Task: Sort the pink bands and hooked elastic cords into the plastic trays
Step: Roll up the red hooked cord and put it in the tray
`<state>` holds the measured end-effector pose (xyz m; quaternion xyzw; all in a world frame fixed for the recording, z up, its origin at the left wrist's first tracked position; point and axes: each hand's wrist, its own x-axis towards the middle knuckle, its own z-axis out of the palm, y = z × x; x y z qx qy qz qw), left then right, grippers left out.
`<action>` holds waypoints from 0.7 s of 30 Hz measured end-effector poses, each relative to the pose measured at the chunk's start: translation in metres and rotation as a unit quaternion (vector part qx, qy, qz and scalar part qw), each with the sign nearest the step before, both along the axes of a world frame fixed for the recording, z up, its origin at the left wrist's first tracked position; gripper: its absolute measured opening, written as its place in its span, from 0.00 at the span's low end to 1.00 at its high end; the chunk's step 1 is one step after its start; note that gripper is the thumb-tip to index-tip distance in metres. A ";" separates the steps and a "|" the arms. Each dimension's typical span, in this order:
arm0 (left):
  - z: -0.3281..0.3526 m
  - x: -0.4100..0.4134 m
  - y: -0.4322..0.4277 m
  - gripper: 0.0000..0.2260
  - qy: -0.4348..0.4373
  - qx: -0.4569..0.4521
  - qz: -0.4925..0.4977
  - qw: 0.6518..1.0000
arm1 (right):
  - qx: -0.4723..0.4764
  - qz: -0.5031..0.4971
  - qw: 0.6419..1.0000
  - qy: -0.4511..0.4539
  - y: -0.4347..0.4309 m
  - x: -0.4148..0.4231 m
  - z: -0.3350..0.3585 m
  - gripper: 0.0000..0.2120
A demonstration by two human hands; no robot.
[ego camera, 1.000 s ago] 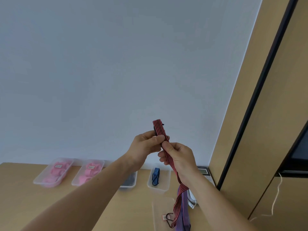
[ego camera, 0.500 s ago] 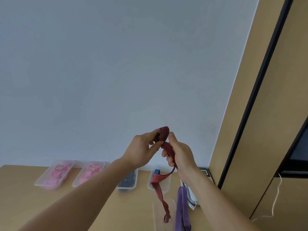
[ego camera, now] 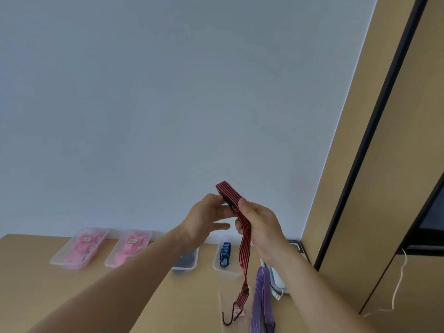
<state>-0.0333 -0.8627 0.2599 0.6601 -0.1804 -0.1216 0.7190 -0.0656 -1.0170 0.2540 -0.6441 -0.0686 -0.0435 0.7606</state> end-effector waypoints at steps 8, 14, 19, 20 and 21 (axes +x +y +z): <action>-0.003 0.006 0.004 0.15 -0.036 0.004 0.009 0.999 | -0.063 -0.032 0.997 0.015 0.002 -0.002 -0.006 0.14; 0.001 0.007 -0.003 0.11 -0.040 -0.011 0.039 0.998 | -0.103 -0.077 0.991 0.039 0.000 0.000 -0.008 0.18; 0.004 0.007 -0.002 0.09 -0.141 0.092 0.053 0.984 | -0.139 -0.092 0.984 0.067 -0.004 0.001 -0.005 0.20; 0.004 0.007 -0.001 0.08 -0.191 0.144 0.069 0.969 | -0.143 -0.097 0.982 0.079 -0.005 0.001 -0.005 0.21; 0.003 0.006 0.000 0.08 -0.243 0.188 0.079 0.948 | -0.140 -0.098 0.981 0.090 -0.006 0.001 -0.004 0.22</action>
